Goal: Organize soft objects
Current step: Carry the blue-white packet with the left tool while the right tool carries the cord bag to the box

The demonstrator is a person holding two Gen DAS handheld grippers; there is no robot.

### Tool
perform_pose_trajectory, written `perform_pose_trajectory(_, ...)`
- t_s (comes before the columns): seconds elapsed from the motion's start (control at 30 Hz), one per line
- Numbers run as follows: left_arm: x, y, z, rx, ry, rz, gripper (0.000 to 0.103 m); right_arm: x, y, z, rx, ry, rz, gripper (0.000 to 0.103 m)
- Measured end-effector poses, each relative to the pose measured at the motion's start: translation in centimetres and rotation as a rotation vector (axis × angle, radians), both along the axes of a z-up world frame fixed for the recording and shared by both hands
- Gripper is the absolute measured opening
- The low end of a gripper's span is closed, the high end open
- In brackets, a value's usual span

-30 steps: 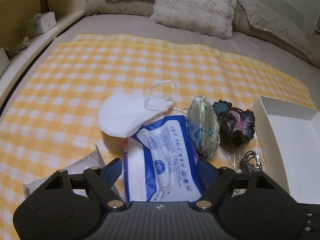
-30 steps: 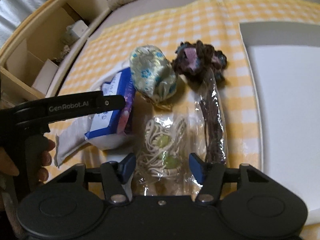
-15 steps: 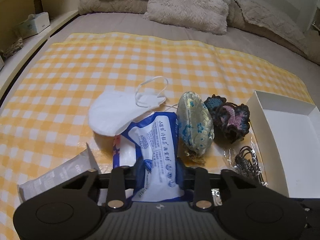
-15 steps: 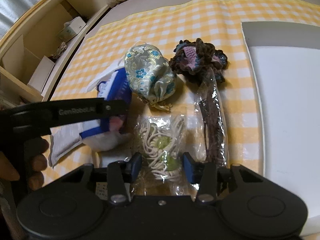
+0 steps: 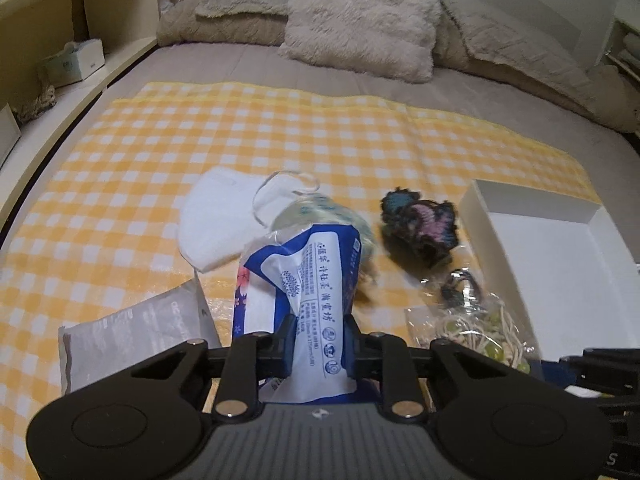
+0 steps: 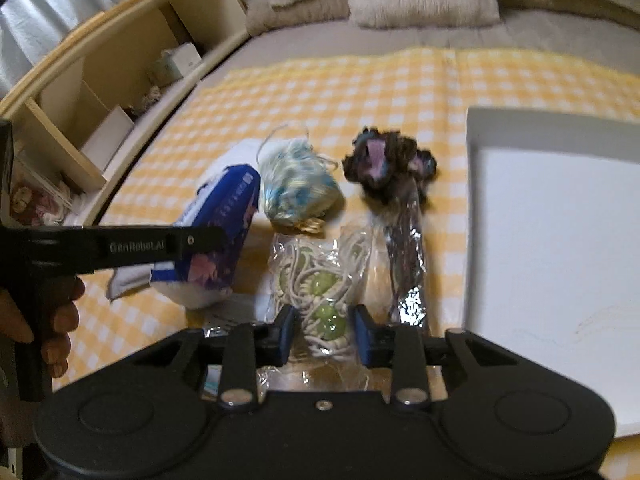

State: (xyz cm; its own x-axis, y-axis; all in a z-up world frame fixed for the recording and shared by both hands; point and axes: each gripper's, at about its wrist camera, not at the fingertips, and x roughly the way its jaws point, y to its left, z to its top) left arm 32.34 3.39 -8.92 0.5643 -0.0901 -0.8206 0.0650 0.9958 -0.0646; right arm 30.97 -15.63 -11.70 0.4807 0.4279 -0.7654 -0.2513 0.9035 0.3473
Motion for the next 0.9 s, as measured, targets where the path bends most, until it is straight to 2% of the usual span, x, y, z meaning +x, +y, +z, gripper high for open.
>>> perform_pose_trajectory(0.17, -1.7, -0.8, 2.2, -0.03, -0.063, -0.014, 0.025, -1.4, -0.5, 2.3, 0.006, -0.065, 0.005, 0.032)
perform_pose_trajectory(0.33, -3.2, -1.7, 4.8, -0.068, -0.161, -0.042, 0.025, -2.9, -1.5, 4.8, 0.012, -0.155, -0.003, 0.032)
perform_pose_trajectory(0.53, -4.5, -3.1, 7.6, -0.121, -0.273, -0.054, 0.025, -4.0, -4.1, 7.5, 0.015, -0.254, -0.051, 0.032)
perform_pose_trajectory(0.63, -5.0, -4.3, 8.7, -0.118, -0.341, -0.073, 0.025, -4.5, -5.9, 8.7, 0.014, -0.306, -0.082, 0.032)
perform_pose_trajectory(0.73, -5.0, -5.6, 9.3, -0.147, -0.368, -0.092, 0.025, -5.0, -7.5, 9.6, -0.015, -0.362, -0.11, 0.032)
perform_pose_trajectory(0.9, -5.1, -8.1, 9.6, -0.19, -0.396, -0.143, 0.025, -5.6, -11.1, 10.5, -0.025, -0.403, -0.18, 0.032)
